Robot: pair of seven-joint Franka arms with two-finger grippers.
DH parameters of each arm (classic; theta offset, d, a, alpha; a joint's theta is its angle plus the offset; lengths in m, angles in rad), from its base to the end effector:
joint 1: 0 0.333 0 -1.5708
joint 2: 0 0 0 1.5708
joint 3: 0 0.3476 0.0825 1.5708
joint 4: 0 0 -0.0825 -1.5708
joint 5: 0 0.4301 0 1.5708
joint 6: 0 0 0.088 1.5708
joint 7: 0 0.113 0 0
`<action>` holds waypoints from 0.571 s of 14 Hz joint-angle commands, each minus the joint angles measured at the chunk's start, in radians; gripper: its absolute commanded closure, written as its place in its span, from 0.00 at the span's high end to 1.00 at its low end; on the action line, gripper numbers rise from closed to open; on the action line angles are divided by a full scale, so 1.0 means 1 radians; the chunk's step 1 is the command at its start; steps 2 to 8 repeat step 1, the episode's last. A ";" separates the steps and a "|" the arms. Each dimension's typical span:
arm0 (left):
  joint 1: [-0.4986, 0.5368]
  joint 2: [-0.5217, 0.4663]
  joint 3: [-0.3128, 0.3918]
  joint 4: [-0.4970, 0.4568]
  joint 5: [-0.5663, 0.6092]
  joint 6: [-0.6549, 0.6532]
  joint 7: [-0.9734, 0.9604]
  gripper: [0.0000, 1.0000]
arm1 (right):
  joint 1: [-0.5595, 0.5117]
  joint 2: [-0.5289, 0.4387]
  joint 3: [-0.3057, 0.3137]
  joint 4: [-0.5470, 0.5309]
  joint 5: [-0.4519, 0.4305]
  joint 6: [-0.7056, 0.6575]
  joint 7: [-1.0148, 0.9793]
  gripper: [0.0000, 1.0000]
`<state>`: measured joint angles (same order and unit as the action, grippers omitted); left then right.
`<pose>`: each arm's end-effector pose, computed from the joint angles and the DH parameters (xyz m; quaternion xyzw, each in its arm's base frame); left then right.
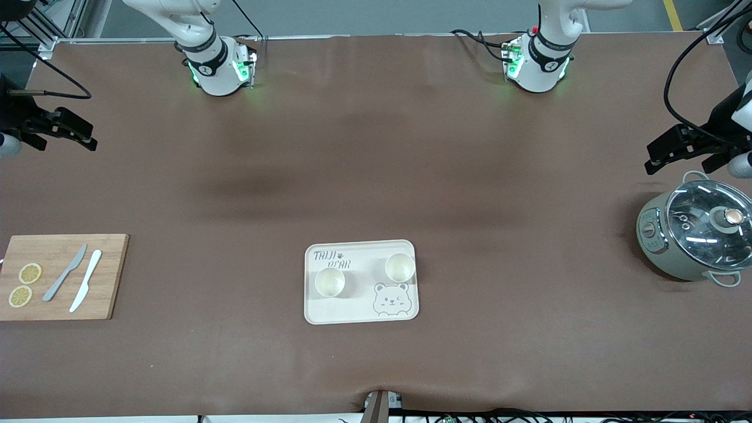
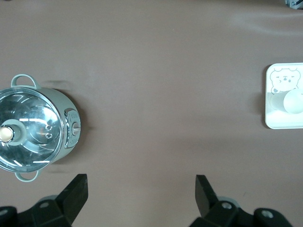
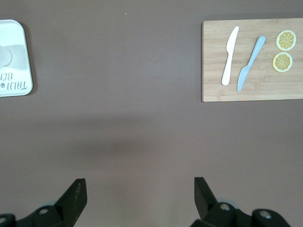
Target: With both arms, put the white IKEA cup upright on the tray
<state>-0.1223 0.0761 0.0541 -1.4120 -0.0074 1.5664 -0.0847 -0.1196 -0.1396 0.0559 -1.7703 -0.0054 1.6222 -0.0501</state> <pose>0.6254 -0.0451 0.6854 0.9992 0.0079 0.0390 0.0046 0.5537 -0.0339 0.6314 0.9999 -0.0069 -0.0047 0.0063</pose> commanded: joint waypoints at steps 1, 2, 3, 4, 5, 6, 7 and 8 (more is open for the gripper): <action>0.004 -0.009 -0.003 0.001 0.006 -0.016 0.016 1.00 | -0.012 0.018 0.012 0.028 -0.007 -0.016 -0.016 1.00; 0.004 -0.009 -0.003 0.001 0.006 -0.016 0.016 1.00 | -0.012 0.018 0.012 0.028 -0.007 -0.016 -0.016 1.00; 0.004 -0.009 -0.003 0.001 0.006 -0.016 0.016 1.00 | -0.012 0.018 0.012 0.028 -0.007 -0.016 -0.016 1.00; 0.004 -0.009 -0.003 0.001 0.006 -0.016 0.016 1.00 | -0.012 0.018 0.012 0.028 -0.007 -0.016 -0.016 1.00; 0.004 -0.009 -0.003 0.001 0.006 -0.016 0.016 1.00 | -0.012 0.018 0.012 0.028 -0.007 -0.016 -0.016 1.00; 0.004 -0.009 -0.003 0.001 0.006 -0.016 0.016 1.00 | -0.012 0.018 0.012 0.028 -0.007 -0.016 -0.016 1.00; 0.004 -0.009 -0.003 0.001 0.006 -0.016 0.016 1.00 | -0.012 0.018 0.012 0.028 -0.007 -0.016 -0.016 1.00; 0.004 -0.009 -0.003 0.001 0.006 -0.016 0.016 1.00 | -0.012 0.018 0.012 0.028 -0.007 -0.016 -0.016 1.00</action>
